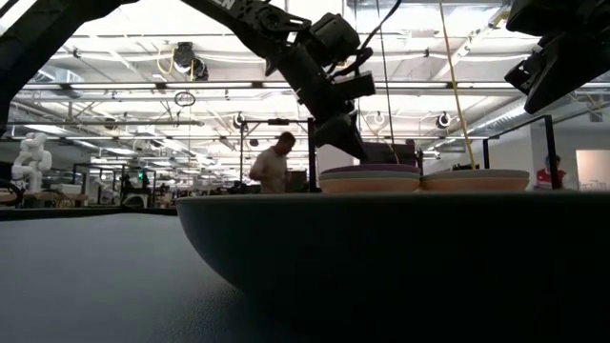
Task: Place and stack plates onto a shelf
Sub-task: Stack the left purple plate on top of the green plate on the shelf, then stack the purple plate on top of the blue plate on the shelf
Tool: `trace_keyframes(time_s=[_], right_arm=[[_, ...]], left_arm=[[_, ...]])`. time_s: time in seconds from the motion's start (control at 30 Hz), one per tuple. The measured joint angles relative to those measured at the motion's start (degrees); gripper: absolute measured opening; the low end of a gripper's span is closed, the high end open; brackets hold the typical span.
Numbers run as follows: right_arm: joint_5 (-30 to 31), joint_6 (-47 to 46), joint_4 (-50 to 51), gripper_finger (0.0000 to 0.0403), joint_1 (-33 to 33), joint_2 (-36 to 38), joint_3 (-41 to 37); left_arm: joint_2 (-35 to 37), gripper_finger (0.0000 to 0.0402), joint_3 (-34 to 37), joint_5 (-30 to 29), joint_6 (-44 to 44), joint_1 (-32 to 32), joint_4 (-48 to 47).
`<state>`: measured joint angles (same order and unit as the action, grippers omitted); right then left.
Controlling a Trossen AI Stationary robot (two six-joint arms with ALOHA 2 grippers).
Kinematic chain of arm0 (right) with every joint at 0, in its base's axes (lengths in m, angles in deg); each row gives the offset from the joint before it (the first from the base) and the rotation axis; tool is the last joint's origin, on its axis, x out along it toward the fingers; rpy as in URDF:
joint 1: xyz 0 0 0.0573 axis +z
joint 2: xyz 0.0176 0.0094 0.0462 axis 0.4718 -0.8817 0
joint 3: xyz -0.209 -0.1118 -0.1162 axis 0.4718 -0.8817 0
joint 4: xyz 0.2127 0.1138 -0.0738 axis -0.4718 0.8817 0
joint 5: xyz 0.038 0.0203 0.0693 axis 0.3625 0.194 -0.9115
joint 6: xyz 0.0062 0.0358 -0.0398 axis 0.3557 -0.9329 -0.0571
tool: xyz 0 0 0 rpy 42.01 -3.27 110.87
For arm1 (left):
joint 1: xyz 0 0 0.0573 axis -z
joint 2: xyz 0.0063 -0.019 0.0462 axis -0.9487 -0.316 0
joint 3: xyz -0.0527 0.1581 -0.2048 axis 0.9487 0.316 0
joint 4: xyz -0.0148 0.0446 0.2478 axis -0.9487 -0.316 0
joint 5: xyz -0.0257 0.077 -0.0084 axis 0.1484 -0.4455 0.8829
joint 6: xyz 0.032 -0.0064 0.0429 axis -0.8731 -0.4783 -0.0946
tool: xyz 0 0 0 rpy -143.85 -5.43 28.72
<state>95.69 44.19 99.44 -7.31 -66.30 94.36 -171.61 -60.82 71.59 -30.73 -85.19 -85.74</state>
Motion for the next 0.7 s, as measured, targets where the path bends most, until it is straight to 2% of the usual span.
trace_keyframes(time_s=[0.2, 0.43, 0.7], right_arm=[[0.0, -1.0, 0.0, 0.0, 0.0, 0.0, 0.0], [-0.2, -5.6, 0.0, 0.0, 0.0, -0.6, 0.0], [-3.5, -10.7, -0.3, 0.0018, 1.7, -8.6, 0.0]], left_arm=[[0.0, 0.0083, 0.0, 0.1, 4.8, 1.3, 1.3], [1.2, 0.0083, 0.0, 0.1, 16.7, 4.8, 0.6], [5.0, 0.0083, 0.0, 2.7, 27.1, 10.9, -2.9]])
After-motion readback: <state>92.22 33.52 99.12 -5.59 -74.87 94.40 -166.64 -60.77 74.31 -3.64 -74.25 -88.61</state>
